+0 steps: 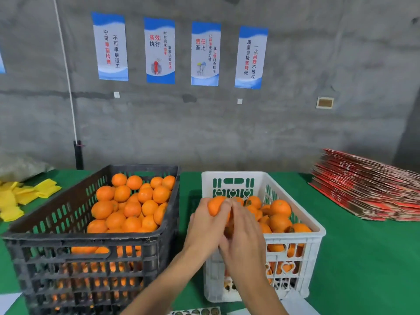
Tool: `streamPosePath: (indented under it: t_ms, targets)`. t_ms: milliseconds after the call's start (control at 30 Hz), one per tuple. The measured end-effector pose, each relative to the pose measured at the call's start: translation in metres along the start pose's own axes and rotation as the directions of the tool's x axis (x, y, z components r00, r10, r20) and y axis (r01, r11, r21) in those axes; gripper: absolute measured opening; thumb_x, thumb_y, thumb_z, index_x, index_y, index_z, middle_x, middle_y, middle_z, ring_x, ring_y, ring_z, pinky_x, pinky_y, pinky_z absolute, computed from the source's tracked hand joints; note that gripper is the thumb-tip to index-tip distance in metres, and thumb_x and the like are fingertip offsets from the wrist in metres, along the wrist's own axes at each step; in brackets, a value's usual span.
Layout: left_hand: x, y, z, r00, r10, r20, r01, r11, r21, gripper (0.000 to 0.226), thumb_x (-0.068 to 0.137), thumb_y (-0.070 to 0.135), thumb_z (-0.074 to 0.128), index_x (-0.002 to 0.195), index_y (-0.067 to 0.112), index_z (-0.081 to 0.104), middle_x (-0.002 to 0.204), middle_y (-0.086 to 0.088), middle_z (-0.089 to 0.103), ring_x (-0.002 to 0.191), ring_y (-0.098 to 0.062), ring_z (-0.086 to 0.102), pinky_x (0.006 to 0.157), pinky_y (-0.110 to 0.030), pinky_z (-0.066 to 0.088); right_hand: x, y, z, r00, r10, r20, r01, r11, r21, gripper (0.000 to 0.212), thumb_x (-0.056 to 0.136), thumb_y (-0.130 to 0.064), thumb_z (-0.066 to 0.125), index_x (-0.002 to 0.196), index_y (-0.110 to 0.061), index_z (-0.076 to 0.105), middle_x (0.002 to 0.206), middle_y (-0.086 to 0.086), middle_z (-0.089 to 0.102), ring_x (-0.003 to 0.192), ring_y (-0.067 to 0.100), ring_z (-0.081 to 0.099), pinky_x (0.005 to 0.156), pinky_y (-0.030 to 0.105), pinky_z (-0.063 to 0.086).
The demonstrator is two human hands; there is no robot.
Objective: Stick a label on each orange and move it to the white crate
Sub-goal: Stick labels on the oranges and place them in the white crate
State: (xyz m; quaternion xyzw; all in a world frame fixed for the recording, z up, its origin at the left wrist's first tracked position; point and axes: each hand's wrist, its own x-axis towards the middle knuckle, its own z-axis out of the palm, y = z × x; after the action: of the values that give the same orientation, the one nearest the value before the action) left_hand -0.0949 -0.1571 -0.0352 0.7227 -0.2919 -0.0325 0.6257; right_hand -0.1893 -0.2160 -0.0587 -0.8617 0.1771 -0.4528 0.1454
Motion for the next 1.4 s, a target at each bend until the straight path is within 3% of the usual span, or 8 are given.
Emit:
streamPosePath:
  t_ms: [200,333,633,767,933,1167,1267,1400]
  targets:
    - [0.060,0.042,0.023,0.981,0.139,0.138,-0.185,0.889,0.419,0.053,0.097,0.071,0.034,0.137,0.040,0.051,0.135,0.009,0.062,0.124,-0.019,0.059,0.102,-0.041,0.050,0.064,0.026,-0.008,0.990,0.140,-0.013,-0.139,0.967,-0.215,0.068,0.099,-0.047,0.056,0.158,-0.023,0.033,0.167,0.001,0.024,0.154,0.021,0.021,0.127,0.037,0.018]
    - [0.088,0.030,-0.015,0.968,0.248,0.031,-0.217,0.770,0.600,0.039,0.106,0.047,0.045,0.136,0.023,0.054,0.131,-0.001,0.064,0.118,-0.023,0.061,0.089,-0.039,0.054,0.077,0.014,0.013,0.999,-0.010,0.031,0.015,0.988,-0.155,0.061,0.090,-0.049,0.068,0.144,-0.026,0.055,0.156,-0.001,0.045,0.145,0.020,0.040,0.119,0.036,0.030]
    - [0.173,-0.054,-0.135,0.967,-0.255,0.024,0.131,0.575,0.807,0.055,0.095,0.019,0.060,0.148,0.019,0.045,0.141,-0.014,0.058,0.126,-0.032,0.060,0.098,-0.041,0.053,0.099,-0.045,0.112,0.975,-0.078,0.208,0.062,0.995,0.080,0.055,0.094,-0.044,0.064,0.144,-0.022,0.056,0.147,-0.005,0.054,0.138,0.014,0.044,0.115,0.031,0.037]
    - [0.215,-0.089,-0.138,0.944,-0.311,0.111,0.037,0.435,0.900,0.060,0.094,0.026,0.067,0.149,0.017,0.043,0.142,-0.014,0.056,0.126,-0.033,0.059,0.099,-0.046,0.053,0.114,-0.051,0.149,0.972,-0.021,0.232,-0.010,0.991,0.132,0.050,0.097,-0.049,0.057,0.143,-0.030,0.055,0.149,-0.012,0.050,0.139,0.009,0.040,0.114,0.028,0.037]
    - [0.256,-0.114,-0.118,0.920,-0.300,0.254,-0.113,0.417,0.902,0.070,0.098,0.018,0.063,0.158,0.021,0.028,0.146,-0.019,0.046,0.127,-0.040,0.055,0.097,-0.048,0.052,0.129,-0.043,0.177,0.973,0.072,0.218,-0.113,0.977,0.182,0.048,0.098,-0.051,0.055,0.142,-0.033,0.055,0.148,-0.015,0.050,0.138,0.005,0.040,0.112,0.026,0.039]
    - [0.257,-0.097,-0.112,0.897,-0.305,0.320,-0.249,0.248,0.936,0.049,0.100,0.021,0.062,0.146,0.017,0.046,0.137,-0.013,0.057,0.124,-0.033,0.057,0.101,-0.046,0.052,0.130,-0.038,0.178,0.979,0.076,0.192,-0.117,0.970,0.212,0.043,0.098,-0.046,0.056,0.138,-0.030,0.058,0.144,-0.013,0.054,0.135,0.006,0.044,0.110,0.027,0.040]
    - [0.228,-0.050,-0.123,0.941,-0.120,0.318,-0.273,0.290,0.917,0.046,0.093,0.032,0.065,0.137,0.024,0.053,0.134,-0.010,0.061,0.124,-0.035,0.059,0.099,-0.048,0.052,0.126,-0.043,0.163,0.982,0.045,0.185,-0.086,0.972,0.218,0.043,0.100,-0.043,0.054,0.139,-0.026,0.057,0.144,-0.008,0.055,0.135,0.011,0.045,0.110,0.029,0.041]
    - [0.150,-0.005,-0.140,0.953,0.212,0.216,-0.299,0.537,0.789,0.057,0.088,0.044,0.067,0.141,0.033,0.049,0.125,-0.007,0.059,0.113,-0.036,0.063,0.091,-0.049,0.054,0.107,-0.056,0.125,0.994,-0.031,0.105,-0.014,0.912,0.409,0.038,0.105,-0.038,0.051,0.139,-0.022,0.057,0.144,-0.007,0.054,0.133,0.009,0.048,0.110,0.032,0.043]
